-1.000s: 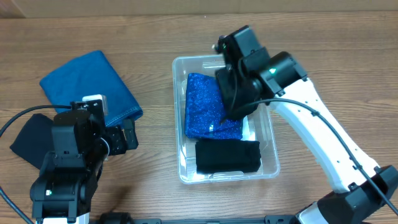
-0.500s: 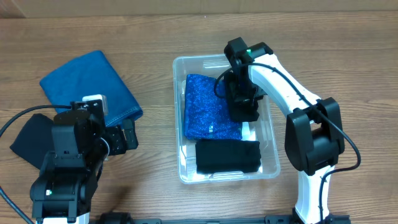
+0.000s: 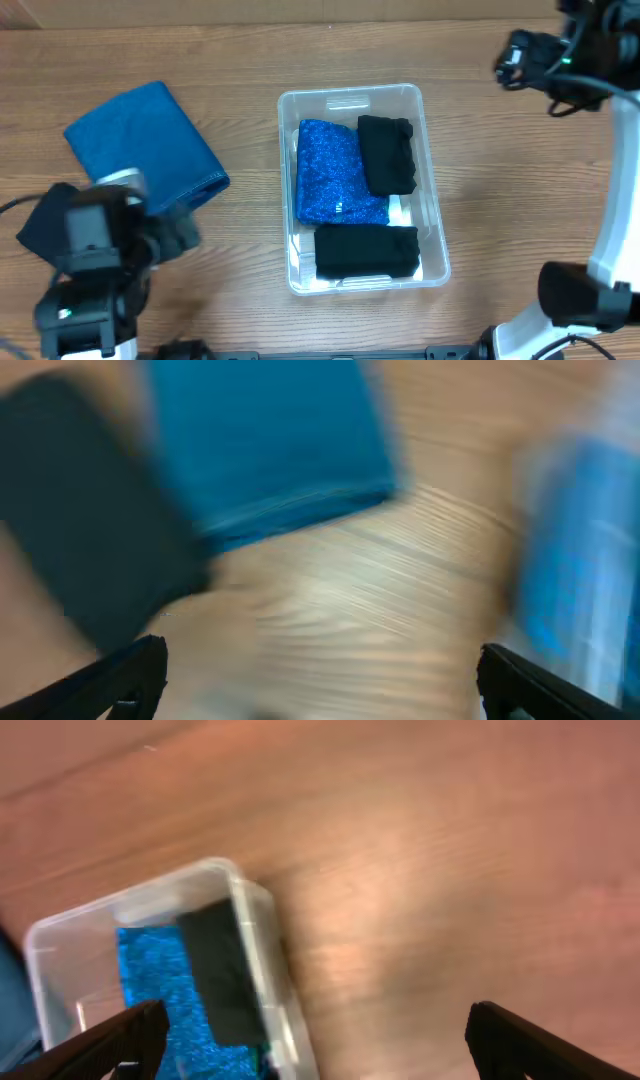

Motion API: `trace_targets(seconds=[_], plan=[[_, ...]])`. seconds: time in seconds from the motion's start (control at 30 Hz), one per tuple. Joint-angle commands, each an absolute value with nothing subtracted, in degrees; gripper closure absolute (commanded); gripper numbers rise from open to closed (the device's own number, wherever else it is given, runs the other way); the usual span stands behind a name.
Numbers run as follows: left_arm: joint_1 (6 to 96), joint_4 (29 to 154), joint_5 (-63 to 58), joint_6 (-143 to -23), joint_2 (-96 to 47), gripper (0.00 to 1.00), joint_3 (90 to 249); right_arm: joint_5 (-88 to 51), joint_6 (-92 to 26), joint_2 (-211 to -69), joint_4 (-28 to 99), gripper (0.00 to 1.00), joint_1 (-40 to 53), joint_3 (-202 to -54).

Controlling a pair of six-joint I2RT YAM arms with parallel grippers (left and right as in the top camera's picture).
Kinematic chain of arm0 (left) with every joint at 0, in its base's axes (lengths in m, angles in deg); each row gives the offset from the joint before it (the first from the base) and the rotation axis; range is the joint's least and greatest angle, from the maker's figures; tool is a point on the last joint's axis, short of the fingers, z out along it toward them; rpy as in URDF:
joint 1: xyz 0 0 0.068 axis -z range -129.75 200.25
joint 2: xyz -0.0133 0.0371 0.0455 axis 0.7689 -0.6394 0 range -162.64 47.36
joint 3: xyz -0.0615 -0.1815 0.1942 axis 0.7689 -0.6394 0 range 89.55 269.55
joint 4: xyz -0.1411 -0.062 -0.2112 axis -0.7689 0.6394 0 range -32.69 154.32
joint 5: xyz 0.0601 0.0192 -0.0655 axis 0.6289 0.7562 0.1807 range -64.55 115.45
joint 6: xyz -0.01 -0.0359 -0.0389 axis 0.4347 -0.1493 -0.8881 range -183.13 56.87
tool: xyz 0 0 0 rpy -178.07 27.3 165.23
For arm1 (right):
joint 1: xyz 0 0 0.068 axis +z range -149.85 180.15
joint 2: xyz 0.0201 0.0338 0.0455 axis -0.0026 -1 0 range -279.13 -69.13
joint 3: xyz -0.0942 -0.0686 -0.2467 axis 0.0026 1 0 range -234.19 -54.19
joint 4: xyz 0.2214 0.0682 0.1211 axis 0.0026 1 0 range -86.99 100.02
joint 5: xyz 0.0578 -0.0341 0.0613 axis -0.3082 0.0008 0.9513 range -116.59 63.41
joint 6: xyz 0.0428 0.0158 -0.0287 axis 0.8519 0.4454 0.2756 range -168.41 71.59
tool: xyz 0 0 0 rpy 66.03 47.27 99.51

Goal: Pack container
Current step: 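Grasp the black cloth on the left with the left gripper, then lay the black cloth over the lower bin contents and release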

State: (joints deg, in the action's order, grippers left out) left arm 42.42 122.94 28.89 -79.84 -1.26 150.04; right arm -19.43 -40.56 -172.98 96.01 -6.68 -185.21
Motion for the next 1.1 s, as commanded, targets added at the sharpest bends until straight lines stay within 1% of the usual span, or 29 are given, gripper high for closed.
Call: trace_targets(seconds=[0.0, 0.07, 0.1, 0.13, 0.2, 0.3, 0.37, 0.43, 0.5, 0.53, 0.6, 0.63, 0.7, 0.83, 0.93, 0.97, 1.0, 1.03, 1.07], plan=[[23.12, 125.67, 30.20, -84.17, -1.81, 0.00, 155.33, -13.55, -41.10, -174.69, 96.60, 0.00, -12.21, -182.22], [5.89, 125.45, 21.81, -84.74, -3.67, 0.00, 155.24, -13.44, -41.10, -174.69, 96.60, 0.00, -12.69, -182.04], [-0.53, 125.65, 16.98, -86.07, -5.59, 0.00, 154.91, -13.42, -41.10, -174.69, 96.60, 0.00, -12.67, -182.04], [-4.71, 125.41, 14.80, -86.72, -7.43, 0.00, 154.41, -13.42, -41.10, -174.69, 96.60, 0.00, -12.65, -182.04], [-12.86, 124.78, 14.90, -87.73, -13.44, 0.00, 153.23, -13.40, -41.10, -174.69, 96.66, 0.00, -12.67, -182.04], [-19.29, 123.33, 14.88, -90.20, -22.75, 0.00, 152.51, -13.40, -41.10, -174.69, 96.68, 0.00, -12.67, -182.02], [-20.60, 120.16, 15.89, -89.61, -29.15, 0.00, 152.53, -13.40, -41.10, -174.69, 96.64, 0.00, -12.67, -182.02], [-20.51, 116.54, 15.67, -83.71, -34.79, 0.00, 152.51, -13.40, -41.10, -174.69, 96.60, 0.00, -12.67, -182.02], [-20.16, 112.38, 11.08, -77.17, -39.89, 0.01, 152.49, -13.42, -41.13, -174.69, 96.60, 0.00, -12.67, -182.02], [-19.88, 110.11, 7.89, -73.89, -42.86, 0.03, 152.49, -13.44, -41.13, -174.69, 96.57, 0.00, -12.67, -182.02], [-19.79, 107.40, 6.97, -70.44, -48.23, 0.03, 152.49, -13.44, -41.15, -174.69, 96.55, 0.00, -12.67, -182.02], [-19.77, 105.67, 4.00, -67.69, -50.90, 0.00, 152.49, -13.44, -41.15, -174.69, 96.55, 0.00, -12.67, -182.02], [-19.33, 102.22, -4.66, -62.92, -54.29, 0.00, 152.49, -13.47, -41.17, -174.69, 96.38, 0.00, -12.67, -182.02], [-14.35, 96.76, -7.08, -58.77, -59.38, 0.00, 152.49, -13.66, -41.34, -174.69, 96.40, 0.00, -12.67, -182.02], [-9.27, 94.90, -7.17, -58.49, -62.07, 0.00, 152.49, -14.16, -41.37, -174.69, 96.42, 0.00, -12.67, -182.02], [-8.33, 94.75, -7.15, -58.66, -62.07, 0.03, 152.49, -14.62, -41.34, -174.69, 96.53, 0.00, -12.67, -182.02], [-7.42, 94.66, -7.17, -59.01, -62.03, 0.12, 152.49, -15.00, -41.34, -174.69, 96.77, 0.00, -12.67, -182.02], [-7.11, 95.12, -7.17, -59.05, -62.03, 0.24, 152.49, -14.97, -41.34, -174.69, 96.81, 0.00, -12.67, -182.02], [-7.09, 95.93, -7.17, -59.01, -62.03, 0.46, 152.49, -14.95, -41.34, -174.69, 96.81, 0.00, -12.67, -182.02]])
